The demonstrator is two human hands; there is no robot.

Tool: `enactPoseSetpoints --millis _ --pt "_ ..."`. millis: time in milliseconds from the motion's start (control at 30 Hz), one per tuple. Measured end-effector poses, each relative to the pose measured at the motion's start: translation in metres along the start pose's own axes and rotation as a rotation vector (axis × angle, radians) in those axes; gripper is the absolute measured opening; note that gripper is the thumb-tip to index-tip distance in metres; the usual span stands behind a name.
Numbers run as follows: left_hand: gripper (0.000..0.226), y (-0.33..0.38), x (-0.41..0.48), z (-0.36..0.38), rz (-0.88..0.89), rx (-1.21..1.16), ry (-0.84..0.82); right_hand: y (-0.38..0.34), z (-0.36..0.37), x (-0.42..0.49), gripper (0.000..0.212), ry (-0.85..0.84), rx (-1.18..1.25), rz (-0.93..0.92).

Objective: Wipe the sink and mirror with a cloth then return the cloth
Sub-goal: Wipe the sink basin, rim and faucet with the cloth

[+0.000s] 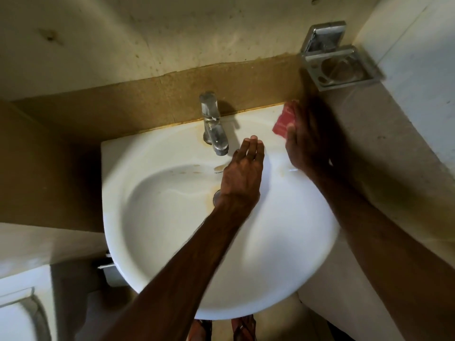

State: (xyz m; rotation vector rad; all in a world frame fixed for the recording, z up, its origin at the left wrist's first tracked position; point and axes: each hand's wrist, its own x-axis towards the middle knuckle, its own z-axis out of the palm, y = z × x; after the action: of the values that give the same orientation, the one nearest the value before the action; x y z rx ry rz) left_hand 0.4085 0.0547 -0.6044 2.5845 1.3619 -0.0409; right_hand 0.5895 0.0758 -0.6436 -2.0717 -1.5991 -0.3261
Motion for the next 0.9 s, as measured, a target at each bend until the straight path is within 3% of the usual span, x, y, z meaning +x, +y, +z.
enactPoseSetpoints --millis 100,267,467,567,667,767,900 --pt "0.096 0.004 0.004 -0.005 -0.01 -0.002 -0.044 -0.009 0.023 0.018 0.065 -0.011 -0.074 0.085" --pt "0.091 -0.001 0.0 -0.022 -0.033 -0.103 -0.064 -0.004 0.039 0.003 0.049 0.228 -0.303 0.02" --pt "0.058 -0.024 -0.066 -0.004 -0.21 -0.307 0.27 -0.032 0.045 0.008 0.047 0.249 -0.287 0.122" --pt "0.055 -0.052 -0.083 -0.003 -0.269 -0.32 0.384 -0.057 0.04 0.005 0.054 0.226 -0.183 0.118" --pt "0.06 -0.082 -0.075 -0.003 -0.303 -0.203 0.455 -0.087 0.042 -0.01 0.047 0.229 -0.019 -0.032" --pt "0.075 -0.096 -0.06 -0.001 -0.29 -0.08 0.375 -0.112 0.046 -0.023 0.045 0.178 0.179 -0.163" --pt "0.078 -0.099 -0.057 0.002 -0.222 0.03 0.272 -0.078 0.034 -0.014 0.044 0.062 0.193 -0.366"
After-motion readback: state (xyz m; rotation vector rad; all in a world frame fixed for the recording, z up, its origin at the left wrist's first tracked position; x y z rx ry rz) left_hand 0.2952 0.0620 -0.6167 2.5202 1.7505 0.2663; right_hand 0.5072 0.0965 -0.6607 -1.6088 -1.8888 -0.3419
